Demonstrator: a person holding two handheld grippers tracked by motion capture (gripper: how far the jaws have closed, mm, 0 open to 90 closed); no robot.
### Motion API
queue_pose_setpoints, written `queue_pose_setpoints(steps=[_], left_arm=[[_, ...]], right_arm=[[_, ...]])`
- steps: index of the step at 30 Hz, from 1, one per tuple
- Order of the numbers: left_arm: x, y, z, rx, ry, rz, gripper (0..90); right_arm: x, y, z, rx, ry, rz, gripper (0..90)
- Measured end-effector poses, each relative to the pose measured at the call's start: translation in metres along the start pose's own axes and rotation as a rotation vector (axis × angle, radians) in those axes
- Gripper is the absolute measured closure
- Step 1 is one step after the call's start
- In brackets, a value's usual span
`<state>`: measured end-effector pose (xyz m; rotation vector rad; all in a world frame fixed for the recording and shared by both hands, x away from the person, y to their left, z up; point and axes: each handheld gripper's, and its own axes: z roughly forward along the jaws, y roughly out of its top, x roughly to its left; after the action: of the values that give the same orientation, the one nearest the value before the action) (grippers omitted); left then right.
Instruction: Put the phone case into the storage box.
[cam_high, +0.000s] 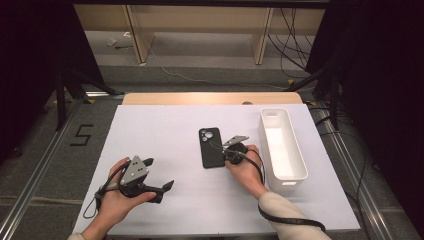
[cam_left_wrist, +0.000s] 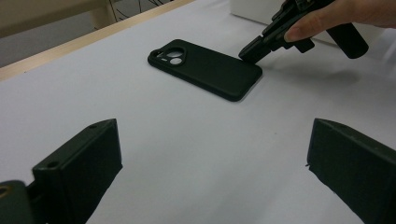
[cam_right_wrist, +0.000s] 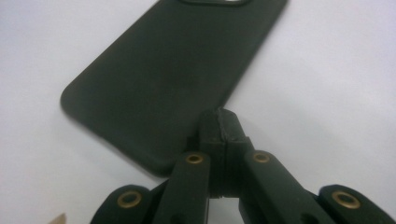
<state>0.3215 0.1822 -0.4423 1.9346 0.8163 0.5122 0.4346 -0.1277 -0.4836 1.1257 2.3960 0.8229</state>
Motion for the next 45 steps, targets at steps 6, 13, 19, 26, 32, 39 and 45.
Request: queue_pose_setpoints(steps=[6,13,19,26,32,39,45], left_arm=[[0.000,0.000,0.000,0.002,0.001,-0.002,2.9],[0.001,0.000,0.000,0.002,0.002,-0.004,3.1],[0.001,0.000,0.001,0.004,0.002,-0.006,3.2],[0.001,-0.001,0.001,0.008,0.000,-0.004,3.5],[0.001,-0.001,0.001,0.009,0.000,-0.007,3.8],[0.001,-0.001,0.001,0.011,0.000,-0.008,3.9],[0.001,-0.001,0.000,0.011,0.001,-0.011,3.9]], right_arm=[[0.015,0.003,0.002,-0.018,0.040,-0.025,90.0],[0.028,0.005,0.005,-0.037,0.074,-0.044,90.0],[0.040,0.007,0.009,-0.058,0.103,-0.066,90.0],[0.052,0.009,0.013,-0.081,0.121,-0.096,90.0],[0.052,0.010,0.014,-0.096,0.141,-0.090,90.0],[0.043,0.013,0.002,-0.137,0.152,-0.072,88.9],[0.030,0.012,-0.013,-0.192,0.185,-0.070,78.4]])
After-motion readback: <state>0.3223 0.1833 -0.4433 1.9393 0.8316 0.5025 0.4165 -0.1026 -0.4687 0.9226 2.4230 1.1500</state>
